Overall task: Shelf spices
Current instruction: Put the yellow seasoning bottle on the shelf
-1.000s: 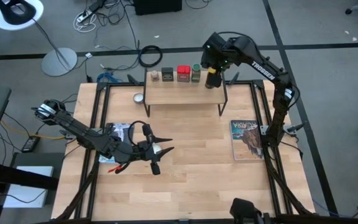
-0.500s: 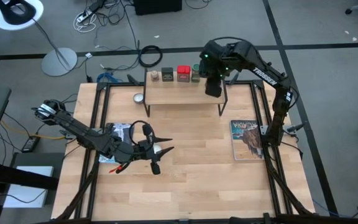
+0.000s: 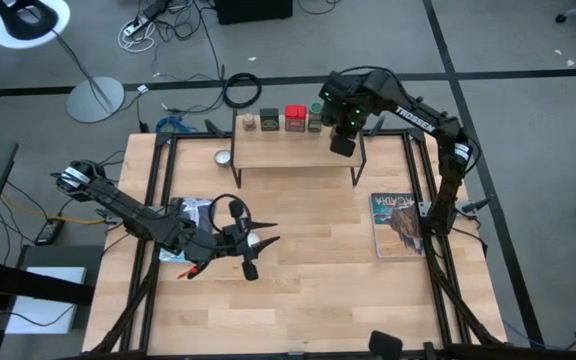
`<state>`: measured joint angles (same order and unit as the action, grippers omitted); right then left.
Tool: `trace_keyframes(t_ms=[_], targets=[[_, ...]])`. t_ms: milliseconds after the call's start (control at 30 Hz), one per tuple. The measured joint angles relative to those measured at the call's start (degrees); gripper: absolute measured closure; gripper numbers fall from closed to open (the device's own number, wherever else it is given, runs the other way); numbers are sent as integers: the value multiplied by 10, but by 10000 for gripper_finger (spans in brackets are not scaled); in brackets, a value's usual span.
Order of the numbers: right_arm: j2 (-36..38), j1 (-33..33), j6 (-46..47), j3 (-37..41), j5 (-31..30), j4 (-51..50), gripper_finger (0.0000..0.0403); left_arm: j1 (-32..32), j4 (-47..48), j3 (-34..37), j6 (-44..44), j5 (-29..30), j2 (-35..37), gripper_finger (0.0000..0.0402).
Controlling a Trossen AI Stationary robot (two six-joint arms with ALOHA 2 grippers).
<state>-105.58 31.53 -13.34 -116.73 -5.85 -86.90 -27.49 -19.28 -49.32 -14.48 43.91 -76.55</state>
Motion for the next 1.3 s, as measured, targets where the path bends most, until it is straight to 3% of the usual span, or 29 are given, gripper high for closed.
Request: trace_keyframes(t_ms=[600, 1300], targets=[[0, 28, 1, 90, -20, 89, 402, 0, 1, 0, 0, 0, 0, 255], [0, 28, 3, 96, -60, 81, 403, 0, 10, 0, 3, 0, 0, 255]])
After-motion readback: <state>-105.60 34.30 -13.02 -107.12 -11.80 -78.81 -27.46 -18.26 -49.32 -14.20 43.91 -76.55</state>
